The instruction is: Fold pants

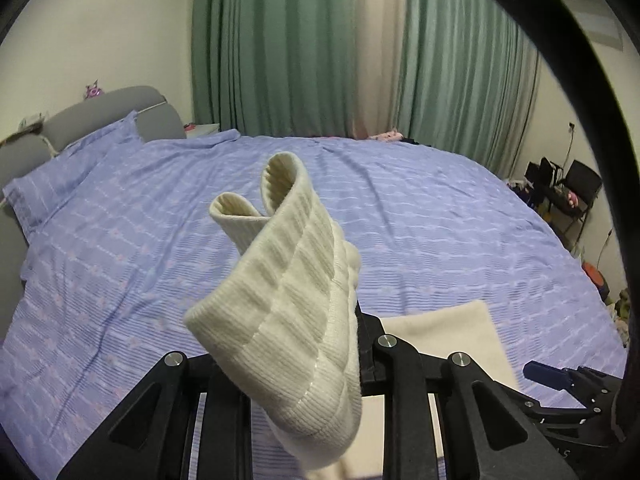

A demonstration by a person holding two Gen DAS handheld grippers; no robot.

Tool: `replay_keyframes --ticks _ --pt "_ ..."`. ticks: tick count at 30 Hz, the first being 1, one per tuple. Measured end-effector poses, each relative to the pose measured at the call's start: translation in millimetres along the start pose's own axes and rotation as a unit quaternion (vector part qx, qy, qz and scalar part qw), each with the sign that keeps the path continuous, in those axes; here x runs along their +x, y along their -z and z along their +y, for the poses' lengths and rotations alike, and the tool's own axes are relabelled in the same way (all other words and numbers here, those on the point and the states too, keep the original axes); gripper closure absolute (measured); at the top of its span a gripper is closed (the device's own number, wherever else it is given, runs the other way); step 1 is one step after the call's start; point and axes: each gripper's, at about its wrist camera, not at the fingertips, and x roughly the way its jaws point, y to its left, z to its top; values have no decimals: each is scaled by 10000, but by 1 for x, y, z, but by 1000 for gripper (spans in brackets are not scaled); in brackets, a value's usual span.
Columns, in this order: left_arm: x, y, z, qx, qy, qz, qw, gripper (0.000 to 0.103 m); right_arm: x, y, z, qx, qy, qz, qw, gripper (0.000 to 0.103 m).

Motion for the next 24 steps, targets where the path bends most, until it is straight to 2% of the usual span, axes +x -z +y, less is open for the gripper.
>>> replay_keyframes --ticks 3,6,10,15,17,19,20,21,22,24 --pt "-4 -3 -50 -121 -73 97 9999 79 -19 -5 -43 -37 -105 13 9999 32" --pt "7 0 -96 -149 -324 267 9990 79 -30 -10 -82 -123 -205 29 9997 32" --pt "38 14 -145 -105 -452 597 9971 79 -31 -10 -121 -304 -147 68 9994 32" --pt "77 44 -190 7 -423 1083 9932 78 -19 -1 -161 -247 -14 113 9996 32" --pt "97 54 -201 -70 -246 1415 9896 74 -9 5 -173 -118 73 187 9997 32" --pt "107 61 -209 -147 9 1590 9872 60 -3 8 -185 35 51 250 9997 32" --pt "108 63 -212 -247 253 1559 9871 55 0 9 -190 97 51 288 9995 32" --pt "107 63 -214 -314 467 1553 9863 41 1 11 -194 125 71 303 9994 32" --pt "105 63 -218 -354 619 1517 9858 35 2 12 -197 143 109 308 9994 32" --pt "99 58 -225 -321 793 1385 9867 35 5 13 -206 280 207 312 9989 32"
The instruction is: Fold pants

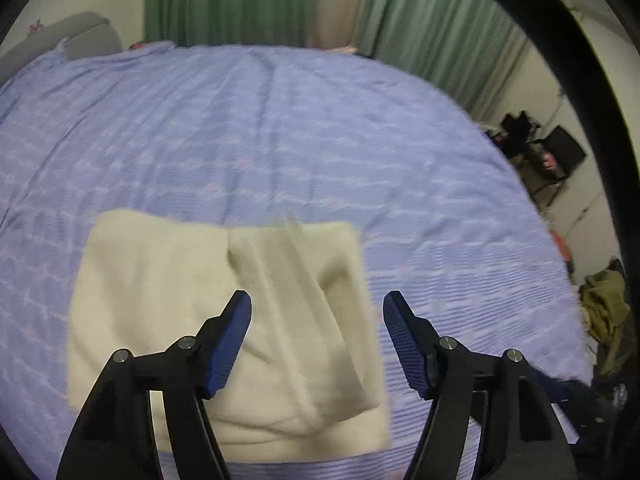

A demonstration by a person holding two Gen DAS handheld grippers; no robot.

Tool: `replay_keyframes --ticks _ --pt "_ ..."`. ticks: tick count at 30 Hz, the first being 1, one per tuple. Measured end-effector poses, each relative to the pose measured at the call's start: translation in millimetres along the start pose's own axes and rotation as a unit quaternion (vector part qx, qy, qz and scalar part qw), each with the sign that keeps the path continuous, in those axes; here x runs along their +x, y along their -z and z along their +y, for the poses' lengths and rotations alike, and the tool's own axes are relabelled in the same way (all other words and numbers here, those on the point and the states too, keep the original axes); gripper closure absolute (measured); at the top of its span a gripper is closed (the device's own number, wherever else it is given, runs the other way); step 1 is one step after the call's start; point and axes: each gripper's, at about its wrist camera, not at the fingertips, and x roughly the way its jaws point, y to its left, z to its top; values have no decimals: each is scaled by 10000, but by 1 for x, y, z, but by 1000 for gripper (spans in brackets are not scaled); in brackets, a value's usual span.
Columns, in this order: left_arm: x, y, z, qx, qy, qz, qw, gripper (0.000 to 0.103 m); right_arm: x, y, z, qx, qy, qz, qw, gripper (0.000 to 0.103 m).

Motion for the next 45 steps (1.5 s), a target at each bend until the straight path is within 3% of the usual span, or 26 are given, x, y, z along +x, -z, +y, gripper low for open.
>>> replay_keyframes --ticks 4,7,11,16,19,21,23,26,28,31,33,35,41,45 --pt "-29 -2 9 121 -24 -337 9994 35 0 0 -9 348 -214 -20 9992 32" --pt "-45 9 32 399 -379 -463 9974 33 8 -5 5 208 -474 -81 9986 32" --pt "-42 29 71 750 -915 -282 9926 33 30 -15 37 -256 -794 -134 9964 33" --pt "-19 61 139 233 -1269 208 9914 33 76 -23 65 -602 -1026 -11 9929 53" --pt "-8 79 165 -265 -1280 437 9905 33 104 -26 59 -211 -1014 127 9945 55" --pt "-4 90 173 -445 -1274 528 9894 33 116 -25 52 121 -1050 277 9940 69" --pt "-3 98 175 -523 -1228 552 9895 33 115 -22 55 216 -1337 358 9901 71" --pt "-5 103 169 -463 -1227 511 9900 33 92 -20 70 -64 -1549 76 9879 80" --pt "2 98 168 -467 -1142 510 9911 33 82 -24 81 -193 -1983 -86 9799 81" --pt "5 92 166 -419 -1139 540 9911 33 104 -32 94 -430 -1642 161 9854 81" --pt "5 88 167 -390 -1128 514 9915 33 123 -36 87 -221 -1465 414 9881 81" --pt "7 84 166 -377 -1141 515 9914 33 129 -35 76 110 -1622 502 9854 94" --pt "0 80 160 -379 -1038 428 9930 33 87 -35 42 547 -1504 -73 9871 97" --pt "9 80 150 -229 -1052 533 9928 33 122 -28 20 596 -1022 411 9921 96"
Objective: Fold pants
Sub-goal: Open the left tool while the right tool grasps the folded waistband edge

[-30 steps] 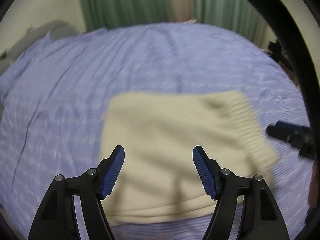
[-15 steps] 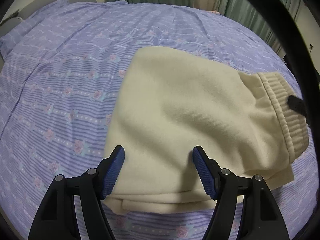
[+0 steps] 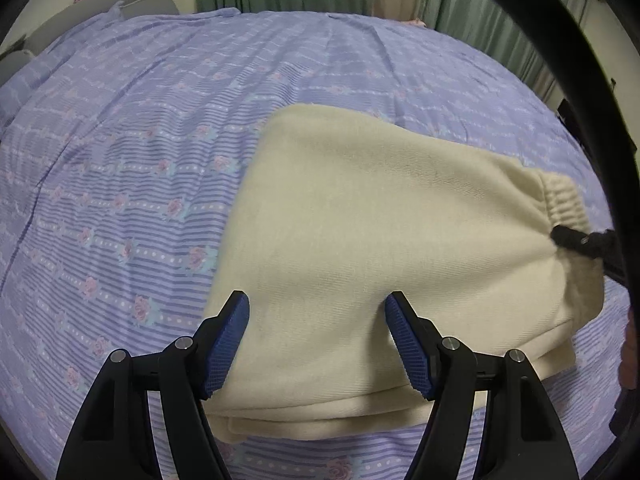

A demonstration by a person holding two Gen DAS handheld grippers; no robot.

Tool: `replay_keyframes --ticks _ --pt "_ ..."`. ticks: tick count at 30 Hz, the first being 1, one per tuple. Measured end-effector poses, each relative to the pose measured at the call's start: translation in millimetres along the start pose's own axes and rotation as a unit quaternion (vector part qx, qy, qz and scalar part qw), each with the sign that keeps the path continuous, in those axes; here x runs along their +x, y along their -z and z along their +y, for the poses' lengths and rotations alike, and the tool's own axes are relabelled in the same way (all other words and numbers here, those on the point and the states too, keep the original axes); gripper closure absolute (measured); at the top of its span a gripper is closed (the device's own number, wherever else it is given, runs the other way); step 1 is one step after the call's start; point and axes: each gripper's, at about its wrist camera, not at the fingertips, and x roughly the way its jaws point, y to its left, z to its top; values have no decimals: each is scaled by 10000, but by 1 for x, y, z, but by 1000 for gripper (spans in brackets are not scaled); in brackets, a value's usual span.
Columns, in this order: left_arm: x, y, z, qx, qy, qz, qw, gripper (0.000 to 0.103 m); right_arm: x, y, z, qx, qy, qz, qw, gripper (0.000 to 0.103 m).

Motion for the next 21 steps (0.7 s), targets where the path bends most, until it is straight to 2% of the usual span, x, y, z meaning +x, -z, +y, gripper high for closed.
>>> replay_keyframes --ticks 1,2,3,5,8,10,11,13,15,18,21 --pt "1 0 -2 51 -19 -2 10000 33 3 0 -4 46 -5 11 10000 95" --pt "1 1 -4 90 -32 -3 10000 33 4 2 -7 115 -15 -3 9999 90" --pt "2 1 -6 118 -28 -1 9999 33 1 3 -9 154 -5 -35 9999 77" --pt "3 3 -8 135 8 47 9999 33 -5 7 -11 129 168 -104 9997 58" --pt "3 6 -9 148 20 67 9999 33 -16 15 -5 21 140 -56 9999 53" --pt "2 8 -10 118 56 63 9999 32 -32 21 0 -109 264 -219 9994 41" --pt "3 11 -10 101 59 79 9999 32 -37 25 4 -208 316 -300 9988 31" --pt "5 13 -10 102 55 131 9998 32 -37 31 10 -352 363 -372 9980 28" --pt "6 17 -13 138 38 141 9998 31 -26 35 6 -297 391 -167 9987 28" --pt "6 24 -15 226 35 160 9996 31 -8 40 -12 63 175 79 9998 28" --pt "7 32 -16 235 54 222 9995 31 4 43 -33 517 -281 217 9980 28"
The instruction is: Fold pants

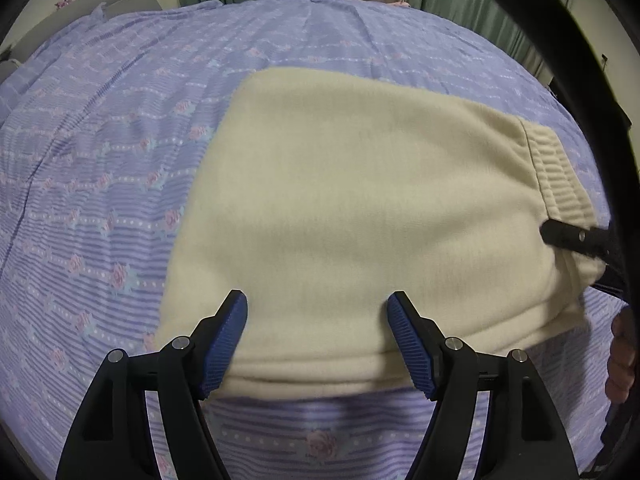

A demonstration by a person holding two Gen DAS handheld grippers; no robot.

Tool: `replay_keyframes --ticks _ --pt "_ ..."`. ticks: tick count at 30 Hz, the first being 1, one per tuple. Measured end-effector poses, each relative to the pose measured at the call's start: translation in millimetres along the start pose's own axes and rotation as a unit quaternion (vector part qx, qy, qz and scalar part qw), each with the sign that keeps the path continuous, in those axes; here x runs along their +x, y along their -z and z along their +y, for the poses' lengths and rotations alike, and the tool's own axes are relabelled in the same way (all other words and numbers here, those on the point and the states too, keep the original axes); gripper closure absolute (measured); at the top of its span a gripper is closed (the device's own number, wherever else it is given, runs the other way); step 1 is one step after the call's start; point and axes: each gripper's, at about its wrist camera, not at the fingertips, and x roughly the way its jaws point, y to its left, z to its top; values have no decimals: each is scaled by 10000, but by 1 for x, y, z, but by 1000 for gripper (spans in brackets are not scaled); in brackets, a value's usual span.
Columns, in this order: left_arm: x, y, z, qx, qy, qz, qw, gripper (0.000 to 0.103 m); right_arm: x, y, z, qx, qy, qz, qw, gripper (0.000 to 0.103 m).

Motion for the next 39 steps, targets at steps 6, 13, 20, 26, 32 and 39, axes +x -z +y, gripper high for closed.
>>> replay_keyframes --ticks 6,13,20,26,32,39 --pt "1 8 2 -159 31 -28 9999 30 15 -1 -12 192 -332 196 9991 28" --pt "3 5 1 -177 66 17 9998 27 20 -2 -6 218 -523 283 9980 53" --pt "1 0 6 -220 193 61 9996 28 7 2 41 -818 492 33 9954 67" --pt "-27 -14 26 -182 219 -356 9990 27 10 3 65 -1279 1145 20 9851 68" --pt "-22 -37 72 -131 69 -452 9989 26 12 7 70 -1466 1428 -28 9788 68" --pt "8 -53 109 -487 1073 -216 9928 26 19 9 80 -1601 1806 -39 9704 68"
